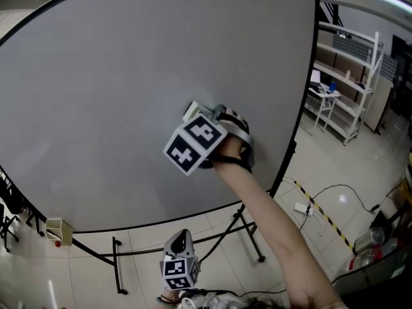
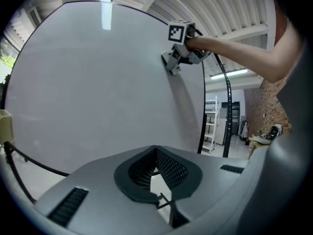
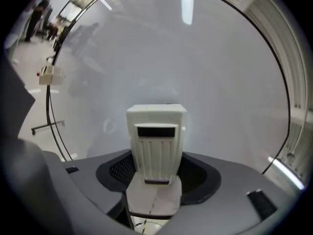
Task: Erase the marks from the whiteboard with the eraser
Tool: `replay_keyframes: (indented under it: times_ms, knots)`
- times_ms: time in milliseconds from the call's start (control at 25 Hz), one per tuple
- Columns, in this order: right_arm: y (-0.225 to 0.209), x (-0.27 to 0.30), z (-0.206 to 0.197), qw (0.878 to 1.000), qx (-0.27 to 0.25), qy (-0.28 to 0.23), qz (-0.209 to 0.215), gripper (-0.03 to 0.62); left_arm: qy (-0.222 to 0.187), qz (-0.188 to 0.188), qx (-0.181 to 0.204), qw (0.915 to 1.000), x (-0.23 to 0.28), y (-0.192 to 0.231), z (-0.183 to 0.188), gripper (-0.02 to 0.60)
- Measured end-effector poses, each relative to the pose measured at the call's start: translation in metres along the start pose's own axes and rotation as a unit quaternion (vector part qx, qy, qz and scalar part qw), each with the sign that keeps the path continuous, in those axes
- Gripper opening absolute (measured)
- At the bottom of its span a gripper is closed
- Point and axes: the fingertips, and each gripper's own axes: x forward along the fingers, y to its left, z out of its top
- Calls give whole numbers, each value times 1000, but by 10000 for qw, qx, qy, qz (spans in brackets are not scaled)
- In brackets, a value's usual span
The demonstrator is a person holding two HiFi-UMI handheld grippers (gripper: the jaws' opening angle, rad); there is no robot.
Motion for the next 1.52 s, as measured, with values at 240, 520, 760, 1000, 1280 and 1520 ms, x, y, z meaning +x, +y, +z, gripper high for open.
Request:
replay_keyframes:
  times_ms: [240, 520, 760, 1000, 1280, 1520]
  knots:
    - [-77, 0, -39, 9878, 1399, -548, 416, 269, 6, -463, 122, 9989, 10, -36, 3, 2]
    - [-10, 37, -113, 9727, 2142, 42, 894, 270, 100, -281, 10, 9996, 4, -18, -5, 2]
    - [91, 84, -164, 9782, 1750, 466, 1020, 272, -21, -166, 8, 9999, 1, -12, 1, 2]
    - [-42, 31, -115, 9619, 2625, -734, 209, 270, 103, -52, 23, 9999, -7, -3, -8, 2]
    - [99, 94, -195, 9402, 3025, 535, 1471, 272, 18, 209, 85, 9997, -7, 13, -6, 2]
    - [69, 87, -181, 9522, 2776, 253, 1248, 268, 8, 236, 194, 9995, -12, 18, -2, 2]
